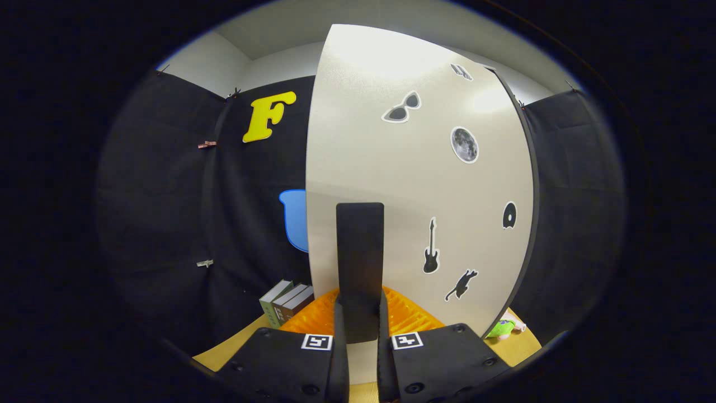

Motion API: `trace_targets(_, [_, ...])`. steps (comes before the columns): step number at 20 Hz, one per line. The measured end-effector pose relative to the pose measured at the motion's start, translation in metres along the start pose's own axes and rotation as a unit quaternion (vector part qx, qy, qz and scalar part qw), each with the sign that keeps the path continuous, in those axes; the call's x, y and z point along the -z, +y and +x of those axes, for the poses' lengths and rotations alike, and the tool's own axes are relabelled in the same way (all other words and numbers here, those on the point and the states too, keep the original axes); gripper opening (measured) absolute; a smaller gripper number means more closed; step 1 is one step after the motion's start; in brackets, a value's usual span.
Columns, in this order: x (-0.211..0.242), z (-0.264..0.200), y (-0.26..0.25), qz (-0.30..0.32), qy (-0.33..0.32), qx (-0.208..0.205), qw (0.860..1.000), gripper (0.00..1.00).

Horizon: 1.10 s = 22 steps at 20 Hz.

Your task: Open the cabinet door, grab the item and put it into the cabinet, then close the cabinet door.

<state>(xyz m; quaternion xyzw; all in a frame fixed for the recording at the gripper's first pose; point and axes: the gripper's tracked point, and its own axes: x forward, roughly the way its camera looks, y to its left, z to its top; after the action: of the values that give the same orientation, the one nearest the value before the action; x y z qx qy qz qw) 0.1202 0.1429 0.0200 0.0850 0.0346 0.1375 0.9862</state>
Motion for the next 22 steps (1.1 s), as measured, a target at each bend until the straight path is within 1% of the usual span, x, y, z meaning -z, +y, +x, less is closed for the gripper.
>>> trace_targets(7, [-0.003, -0.061, -0.029, 0.006, 0.007, 0.004, 1.0, 0.23])
trace_targets(12, [-0.004, -0.094, -0.056, 0.009, 0.005, 0.024, 1.0, 0.23])
trace_targets(15, [-0.004, -0.107, -0.078, 0.014, 0.003, 0.043, 0.999, 0.23])
trace_targets(16, [-0.003, -0.11, -0.083, 0.01, 0.004, 0.046, 0.999, 0.18])
trace_targets(20, [-0.003, -0.12, -0.1, 0.003, 0.005, 0.059, 0.998, 0.17])
trace_targets(22, [-0.003, -0.12, -0.109, 0.011, 0.002, 0.07, 0.998, 0.18])
